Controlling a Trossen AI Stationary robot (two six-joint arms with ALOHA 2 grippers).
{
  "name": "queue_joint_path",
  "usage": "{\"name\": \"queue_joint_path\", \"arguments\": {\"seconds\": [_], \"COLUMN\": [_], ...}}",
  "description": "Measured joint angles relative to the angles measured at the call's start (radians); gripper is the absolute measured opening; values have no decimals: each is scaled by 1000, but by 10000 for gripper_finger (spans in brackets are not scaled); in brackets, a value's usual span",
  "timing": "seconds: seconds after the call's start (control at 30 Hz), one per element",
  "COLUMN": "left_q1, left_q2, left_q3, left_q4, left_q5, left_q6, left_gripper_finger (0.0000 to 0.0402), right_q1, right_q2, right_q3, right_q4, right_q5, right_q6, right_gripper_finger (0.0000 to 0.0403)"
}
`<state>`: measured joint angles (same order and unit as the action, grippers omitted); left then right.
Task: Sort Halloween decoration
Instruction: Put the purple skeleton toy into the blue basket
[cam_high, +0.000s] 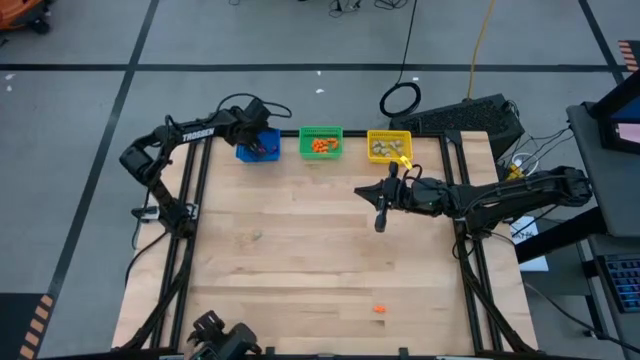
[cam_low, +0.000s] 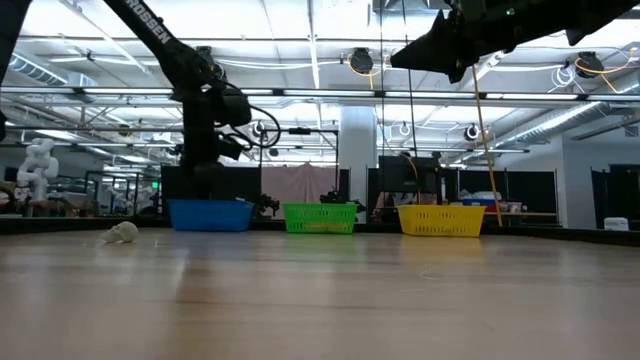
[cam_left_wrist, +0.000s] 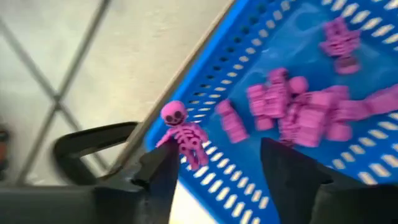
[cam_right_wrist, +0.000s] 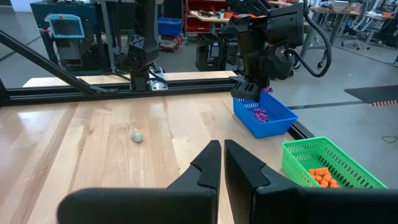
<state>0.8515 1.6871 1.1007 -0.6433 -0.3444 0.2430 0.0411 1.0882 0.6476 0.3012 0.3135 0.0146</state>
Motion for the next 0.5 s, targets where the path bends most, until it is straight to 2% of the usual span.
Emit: {"name": "queue_joint_path", "arguments": {"seconds": [0.13,0.27,0.37,0.5], "left_q1": [-34,-69,-95,-122], "left_q2": [0,0,-1,-2], "left_q3": [0,0,0,0], "left_q4": [0,2,16,18], "left_q5": [-103,-98,14,299], "left_q6": [7,10,33,65], "left_gripper_finger": [248,256,249,231], "right_q1": [0,0,-8,-25], "right_q2": [0,0,10,91], "right_q3": [0,0,0,0], "right_q4": [0,-21,-62,-64], "right_q5": [0,0,11,27], "right_q6": [0,-1,-26,-77], "right_gripper_finger": [9,9,9,10]}}
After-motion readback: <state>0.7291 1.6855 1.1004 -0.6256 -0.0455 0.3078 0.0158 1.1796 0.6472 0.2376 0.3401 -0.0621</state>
